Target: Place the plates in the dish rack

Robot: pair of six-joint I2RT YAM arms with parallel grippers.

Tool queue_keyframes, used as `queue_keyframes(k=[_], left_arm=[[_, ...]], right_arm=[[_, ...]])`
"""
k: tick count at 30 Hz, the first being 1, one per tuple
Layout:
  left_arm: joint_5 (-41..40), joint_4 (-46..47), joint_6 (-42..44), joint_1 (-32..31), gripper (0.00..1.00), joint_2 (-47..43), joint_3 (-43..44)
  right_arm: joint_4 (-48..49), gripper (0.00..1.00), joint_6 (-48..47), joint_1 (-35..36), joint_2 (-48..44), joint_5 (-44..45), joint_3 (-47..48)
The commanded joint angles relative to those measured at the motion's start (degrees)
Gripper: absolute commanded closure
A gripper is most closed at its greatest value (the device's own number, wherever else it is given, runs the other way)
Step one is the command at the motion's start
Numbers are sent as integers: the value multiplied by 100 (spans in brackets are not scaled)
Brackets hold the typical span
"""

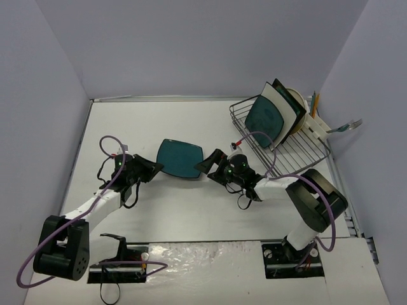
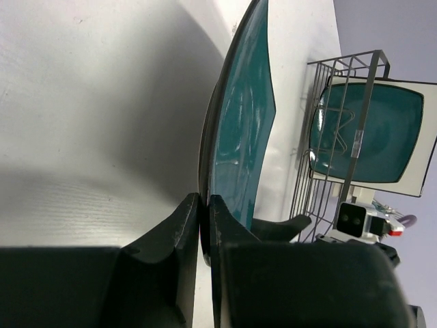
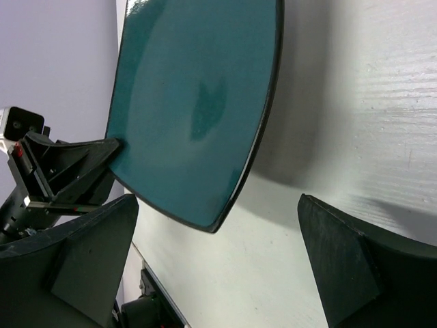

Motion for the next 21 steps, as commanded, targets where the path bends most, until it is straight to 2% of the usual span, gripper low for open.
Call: queue_keyframes(k=[1,13,21], left_arm=[[372,1296,-420,-72,100,-375,270],[562,1480,-571,-148,100,-800,164],[630,1512,-620,-189,100,-929,81]], right_arm=[[875,0,222,35,179,-22,121],[1899,2,378,-80,807,-577,418],[2972,19,577,-114,983,-1047,499]])
